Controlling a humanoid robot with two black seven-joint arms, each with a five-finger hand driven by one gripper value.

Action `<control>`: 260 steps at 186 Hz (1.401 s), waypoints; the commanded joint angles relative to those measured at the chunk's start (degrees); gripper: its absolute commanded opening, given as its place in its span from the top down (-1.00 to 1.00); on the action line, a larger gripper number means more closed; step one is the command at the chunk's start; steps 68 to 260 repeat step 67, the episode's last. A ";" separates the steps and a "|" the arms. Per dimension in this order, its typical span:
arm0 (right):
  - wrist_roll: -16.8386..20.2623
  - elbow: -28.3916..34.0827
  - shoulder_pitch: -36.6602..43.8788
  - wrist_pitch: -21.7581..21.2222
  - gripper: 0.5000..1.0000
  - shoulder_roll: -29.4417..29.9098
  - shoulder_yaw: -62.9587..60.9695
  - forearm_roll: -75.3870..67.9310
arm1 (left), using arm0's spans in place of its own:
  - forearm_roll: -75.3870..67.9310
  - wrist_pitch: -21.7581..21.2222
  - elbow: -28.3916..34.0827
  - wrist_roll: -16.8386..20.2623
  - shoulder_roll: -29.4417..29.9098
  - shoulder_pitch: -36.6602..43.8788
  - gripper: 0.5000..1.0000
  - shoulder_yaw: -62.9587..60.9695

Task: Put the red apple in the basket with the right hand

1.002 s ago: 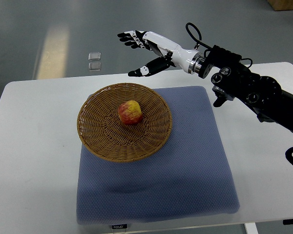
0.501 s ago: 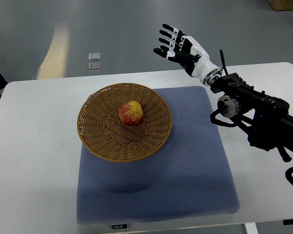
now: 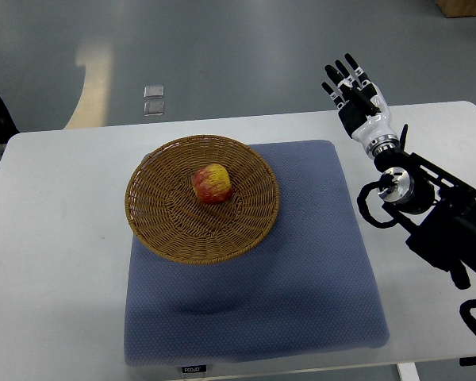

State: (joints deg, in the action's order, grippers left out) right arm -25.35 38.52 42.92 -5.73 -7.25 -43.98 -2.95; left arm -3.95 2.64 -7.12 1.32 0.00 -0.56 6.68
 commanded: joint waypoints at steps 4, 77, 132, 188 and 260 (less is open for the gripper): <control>-0.23 0.06 -1.96 -0.42 -0.69 -0.48 -0.05 0.05 | -0.01 0.00 0.00 0.00 0.00 0.03 -1.00 0.00; -0.23 0.06 -3.45 -0.42 -0.69 -0.22 0.65 0.93 | -0.01 0.00 0.00 0.00 0.00 0.03 -1.00 0.00; -0.23 0.06 -3.45 -0.42 -0.69 -0.22 0.65 0.93 | -0.01 0.00 0.00 0.00 0.00 0.03 -1.00 0.00; -0.23 0.06 -3.45 -0.42 -0.69 -0.22 0.65 0.93 | -0.01 0.00 0.00 0.00 0.00 0.03 -1.00 0.00; -0.23 0.06 -3.45 -0.42 -0.69 -0.22 0.65 0.93 | -0.01 0.00 0.00 0.00 0.00 0.03 -1.00 0.00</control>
